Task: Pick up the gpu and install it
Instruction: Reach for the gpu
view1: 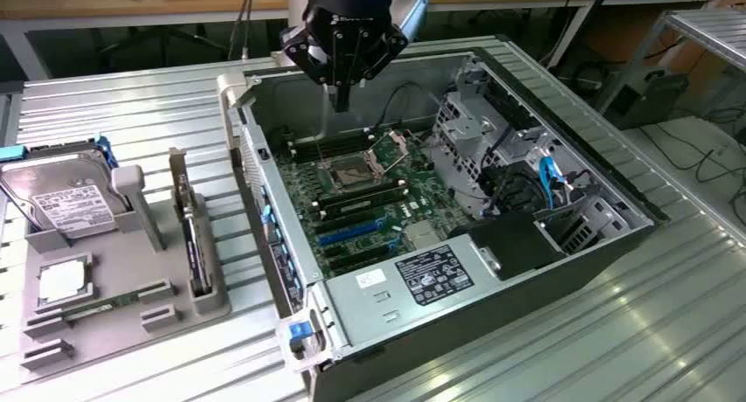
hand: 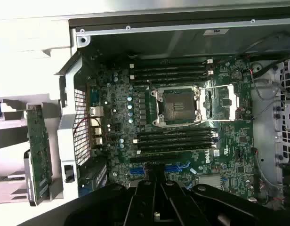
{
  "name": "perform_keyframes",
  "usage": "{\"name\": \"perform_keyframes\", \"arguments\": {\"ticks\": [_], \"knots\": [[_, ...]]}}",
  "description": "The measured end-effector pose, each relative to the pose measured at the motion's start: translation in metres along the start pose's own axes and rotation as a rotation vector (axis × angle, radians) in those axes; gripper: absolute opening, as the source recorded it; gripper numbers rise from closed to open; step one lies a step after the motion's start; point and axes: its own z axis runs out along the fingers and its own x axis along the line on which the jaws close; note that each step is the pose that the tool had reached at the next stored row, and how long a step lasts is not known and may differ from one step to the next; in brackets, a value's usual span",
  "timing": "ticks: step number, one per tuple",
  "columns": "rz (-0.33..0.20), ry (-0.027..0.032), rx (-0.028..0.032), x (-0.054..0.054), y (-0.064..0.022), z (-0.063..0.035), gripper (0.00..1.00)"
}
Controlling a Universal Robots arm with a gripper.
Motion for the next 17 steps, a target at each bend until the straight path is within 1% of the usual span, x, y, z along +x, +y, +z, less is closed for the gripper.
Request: {"name": "perform_keyframes", "arguments": {"ticks": [9, 11, 17], "knots": [[0.0, 0.0, 0.0, 0.0, 0.0, 0.0, 0.11], [0.0, -0.0005, 0.0002, 0.007, -0.0013, -0.0003, 0.11], [0.0, -0.0008, -0.0001, 0.025, -0.013, -0.0011, 0.11]]}}
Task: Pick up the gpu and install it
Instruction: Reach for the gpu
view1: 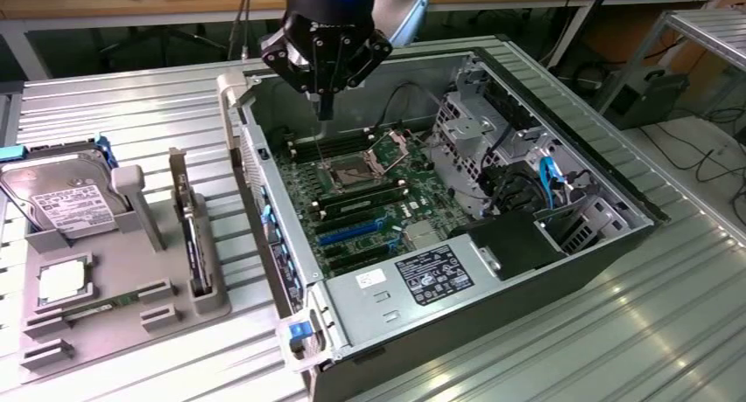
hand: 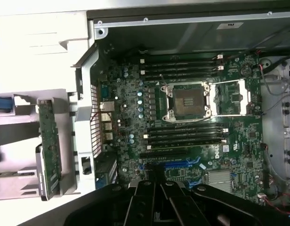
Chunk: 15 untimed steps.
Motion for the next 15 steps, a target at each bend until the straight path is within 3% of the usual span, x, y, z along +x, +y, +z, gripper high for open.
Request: {"name": "perform_keyframes", "arguments": {"ticks": [7, 9, 15], "knots": [[0.0, -0.0002, -0.0001, 0.026, -0.0157, -0.0013, 0.11], [0.0, -0.0002, 0.0, 0.042, -0.0216, -0.0019, 0.11], [0.0, -0.0002, 0.0001, 0.07, -0.0271, -0.0001, 0.11]]}}
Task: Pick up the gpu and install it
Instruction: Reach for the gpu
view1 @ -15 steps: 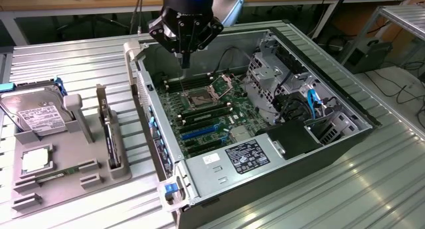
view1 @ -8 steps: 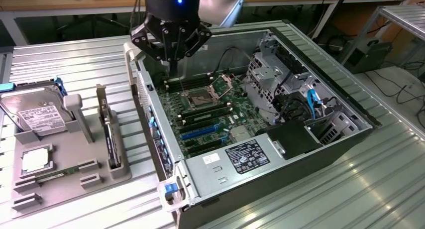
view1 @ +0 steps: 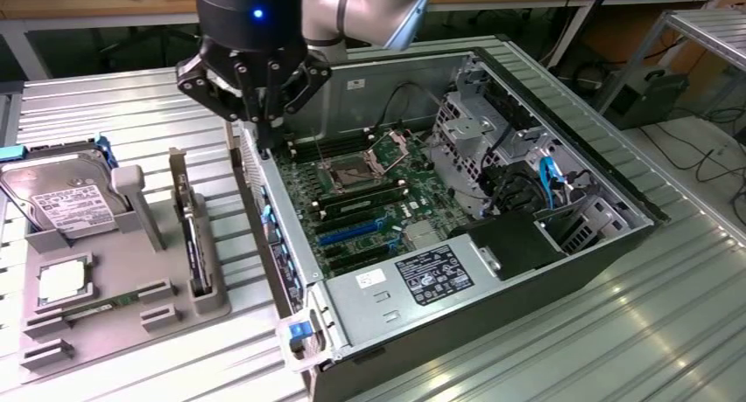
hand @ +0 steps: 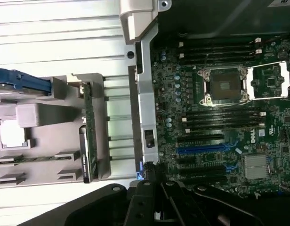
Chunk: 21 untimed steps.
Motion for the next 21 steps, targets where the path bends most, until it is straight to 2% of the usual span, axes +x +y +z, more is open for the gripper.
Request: {"name": "perform_keyframes", "arguments": {"ticks": [17, 21], "knots": [[0.0, -0.0001, 0.0034, 0.081, -0.0072, 0.0198, 0.11], [0.0, -0.0002, 0.0036, 0.083, -0.0073, 0.0201, 0.11]]}}
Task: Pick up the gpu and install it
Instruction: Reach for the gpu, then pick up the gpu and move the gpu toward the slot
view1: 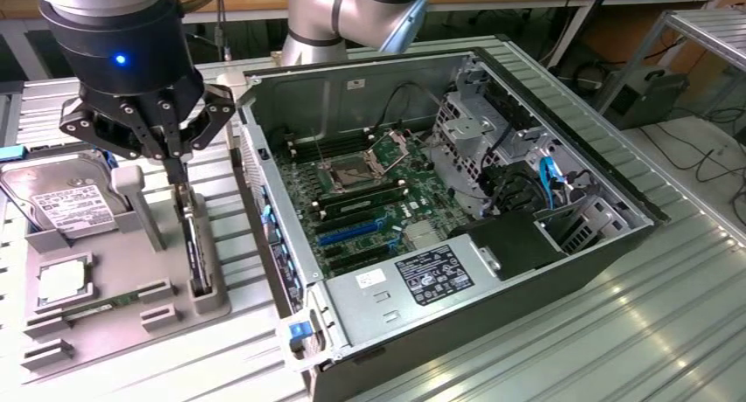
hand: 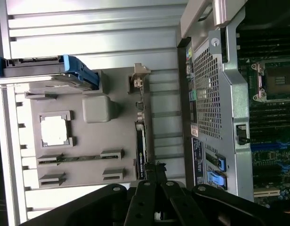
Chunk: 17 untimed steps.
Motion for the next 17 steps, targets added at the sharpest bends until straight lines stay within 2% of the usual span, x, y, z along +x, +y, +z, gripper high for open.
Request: {"name": "perform_keyframes", "arguments": {"ticks": [13, 16, 17], "knots": [[0.0, 0.0, 0.0, 0.0, 0.0, 0.0, 0.11], [0.0, 0.0001, 0.0, 0.0, 0.0, 0.0, 0.3], [0.0, 0.0, 0.0, 0.0, 0.0, 0.0, 0.3]]}}
